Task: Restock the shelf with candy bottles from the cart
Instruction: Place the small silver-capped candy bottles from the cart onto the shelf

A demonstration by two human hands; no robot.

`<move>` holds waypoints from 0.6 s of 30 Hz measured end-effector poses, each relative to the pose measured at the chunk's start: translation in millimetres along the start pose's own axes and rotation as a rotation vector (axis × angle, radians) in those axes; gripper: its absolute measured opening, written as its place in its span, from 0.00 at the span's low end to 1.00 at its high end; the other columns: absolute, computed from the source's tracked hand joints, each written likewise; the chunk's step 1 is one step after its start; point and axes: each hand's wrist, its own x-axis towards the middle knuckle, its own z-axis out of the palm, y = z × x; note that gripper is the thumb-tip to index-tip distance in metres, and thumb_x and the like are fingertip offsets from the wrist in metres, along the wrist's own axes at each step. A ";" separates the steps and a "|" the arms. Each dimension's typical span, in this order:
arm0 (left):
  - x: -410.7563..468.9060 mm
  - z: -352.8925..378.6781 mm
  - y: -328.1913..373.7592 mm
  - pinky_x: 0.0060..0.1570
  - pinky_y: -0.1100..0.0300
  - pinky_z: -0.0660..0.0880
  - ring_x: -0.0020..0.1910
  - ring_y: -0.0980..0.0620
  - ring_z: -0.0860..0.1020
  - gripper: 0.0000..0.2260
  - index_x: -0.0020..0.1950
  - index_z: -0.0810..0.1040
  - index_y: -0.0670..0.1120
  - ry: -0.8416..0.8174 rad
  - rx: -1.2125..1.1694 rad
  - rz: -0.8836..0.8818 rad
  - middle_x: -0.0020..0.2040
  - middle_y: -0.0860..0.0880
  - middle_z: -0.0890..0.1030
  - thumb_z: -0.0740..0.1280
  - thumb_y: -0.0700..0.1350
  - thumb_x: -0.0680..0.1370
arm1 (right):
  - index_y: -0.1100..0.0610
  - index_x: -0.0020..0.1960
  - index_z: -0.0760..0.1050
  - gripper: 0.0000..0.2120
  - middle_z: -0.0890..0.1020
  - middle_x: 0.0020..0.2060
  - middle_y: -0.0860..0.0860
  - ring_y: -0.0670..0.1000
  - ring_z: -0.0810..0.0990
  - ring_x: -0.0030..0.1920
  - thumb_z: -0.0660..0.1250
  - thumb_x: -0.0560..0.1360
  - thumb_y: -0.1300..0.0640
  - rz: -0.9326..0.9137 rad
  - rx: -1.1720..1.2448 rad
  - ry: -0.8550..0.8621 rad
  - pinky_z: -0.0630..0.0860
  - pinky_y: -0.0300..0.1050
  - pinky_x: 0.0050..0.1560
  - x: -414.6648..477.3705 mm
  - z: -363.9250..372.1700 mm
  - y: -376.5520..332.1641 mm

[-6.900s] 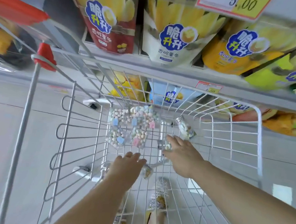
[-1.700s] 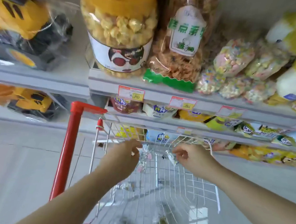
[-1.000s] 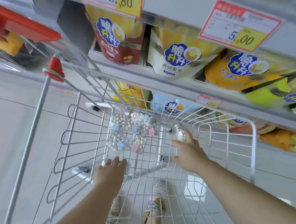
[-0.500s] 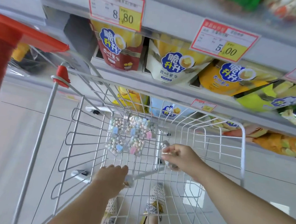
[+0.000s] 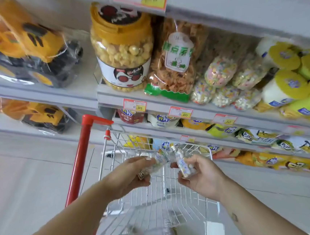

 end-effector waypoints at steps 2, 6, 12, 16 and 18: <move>-32.9 11.0 27.3 0.34 0.58 0.77 0.32 0.49 0.74 0.05 0.48 0.81 0.45 -0.056 -0.078 0.032 0.38 0.45 0.77 0.71 0.39 0.73 | 0.60 0.44 0.84 0.07 0.82 0.42 0.59 0.53 0.72 0.31 0.70 0.67 0.61 -0.071 0.045 -0.048 0.76 0.49 0.42 -39.8 24.2 -5.5; -94.4 32.1 72.0 0.35 0.57 0.77 0.32 0.48 0.74 0.09 0.44 0.80 0.47 -0.120 -0.059 0.134 0.37 0.45 0.76 0.75 0.38 0.67 | 0.60 0.40 0.85 0.08 0.80 0.38 0.56 0.52 0.75 0.33 0.77 0.62 0.59 -0.238 0.048 -0.159 0.82 0.47 0.40 -103.8 59.4 -15.4; -166.7 47.3 113.8 0.33 0.61 0.76 0.33 0.50 0.74 0.08 0.46 0.77 0.45 -0.077 0.014 0.360 0.35 0.47 0.75 0.71 0.40 0.69 | 0.64 0.51 0.82 0.14 0.78 0.55 0.66 0.57 0.80 0.41 0.74 0.68 0.59 -0.364 0.026 -0.193 0.81 0.48 0.37 -174.4 84.2 -26.5; -199.1 46.2 129.3 0.38 0.61 0.77 0.35 0.52 0.76 0.07 0.53 0.77 0.42 0.010 0.050 0.468 0.37 0.46 0.78 0.70 0.38 0.76 | 0.64 0.51 0.77 0.11 0.83 0.45 0.61 0.57 0.78 0.39 0.66 0.70 0.60 -0.381 0.103 -0.125 0.80 0.48 0.34 -210.9 98.8 -28.2; -210.5 47.9 135.8 0.39 0.61 0.79 0.39 0.50 0.78 0.12 0.53 0.78 0.39 0.037 0.041 0.528 0.42 0.43 0.81 0.71 0.42 0.73 | 0.64 0.52 0.78 0.14 0.81 0.42 0.59 0.56 0.80 0.39 0.71 0.69 0.58 -0.458 0.028 -0.108 0.81 0.52 0.42 -224.6 106.5 -28.2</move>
